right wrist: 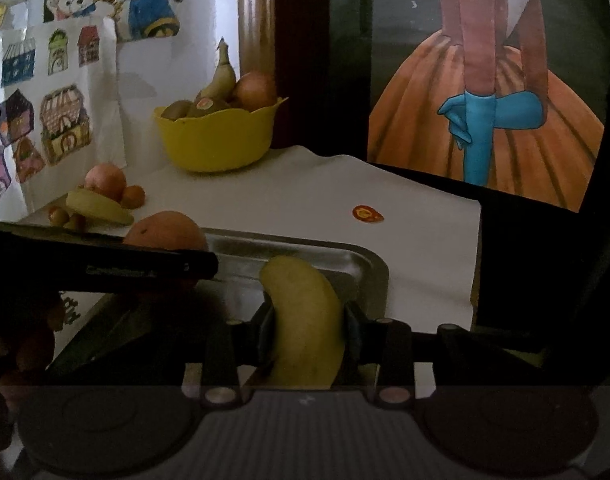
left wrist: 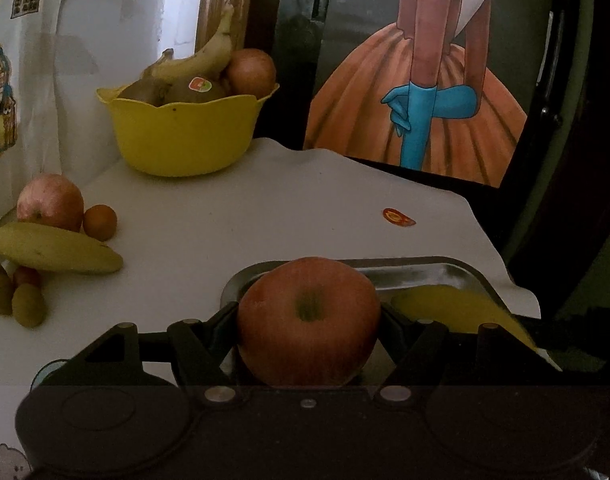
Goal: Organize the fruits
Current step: 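Lower the apple onto the metal tray and open the left tool while the right tool releases the banana, then lift both open tools up and away from the tray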
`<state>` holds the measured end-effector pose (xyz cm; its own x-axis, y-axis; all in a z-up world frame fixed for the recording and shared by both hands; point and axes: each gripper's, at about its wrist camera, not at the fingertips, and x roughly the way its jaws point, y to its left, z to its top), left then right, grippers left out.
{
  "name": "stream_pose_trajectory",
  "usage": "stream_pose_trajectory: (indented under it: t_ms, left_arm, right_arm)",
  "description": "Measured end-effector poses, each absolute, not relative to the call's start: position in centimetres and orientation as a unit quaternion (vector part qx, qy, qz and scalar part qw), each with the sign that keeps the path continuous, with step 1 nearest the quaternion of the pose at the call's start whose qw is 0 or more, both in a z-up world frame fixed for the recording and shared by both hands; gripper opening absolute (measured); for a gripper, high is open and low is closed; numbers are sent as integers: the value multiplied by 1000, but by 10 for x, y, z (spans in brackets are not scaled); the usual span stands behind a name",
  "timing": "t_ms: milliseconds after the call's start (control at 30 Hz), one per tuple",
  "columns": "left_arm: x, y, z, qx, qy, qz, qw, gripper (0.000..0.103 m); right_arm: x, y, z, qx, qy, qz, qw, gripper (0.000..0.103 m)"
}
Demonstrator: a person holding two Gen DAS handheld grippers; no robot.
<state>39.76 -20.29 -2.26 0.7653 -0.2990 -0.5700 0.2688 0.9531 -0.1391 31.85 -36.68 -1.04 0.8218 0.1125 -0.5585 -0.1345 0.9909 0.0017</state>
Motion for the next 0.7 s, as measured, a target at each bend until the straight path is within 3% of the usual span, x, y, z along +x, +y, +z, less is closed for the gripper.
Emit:
stream_pose_trajectory:
  t_ms: [167, 233, 300, 433, 700]
  left_arm:
    - [398, -203, -23, -18, 306, -150, 940, 74]
    - [396, -200, -20, -25, 301, -149, 941, 75]
    - [391, -198, -14, -29, 291, -151, 944, 84]
    - [373, -192, 4, -37, 265, -154, 951, 95]
    - [313, -164, 46, -59, 217, -155, 962, 102]
  right_arm:
    - [320, -364, -11, -28, 295, 59, 953, 42]
    - [318, -365, -11, -27, 293, 54, 954, 47]
    - [313, -365, -9, -22, 287, 56, 956, 50]
    - [294, -363, -2, -17, 263, 57, 963, 72]
    - [227, -352, 34, -17, 194, 49, 980, 97]
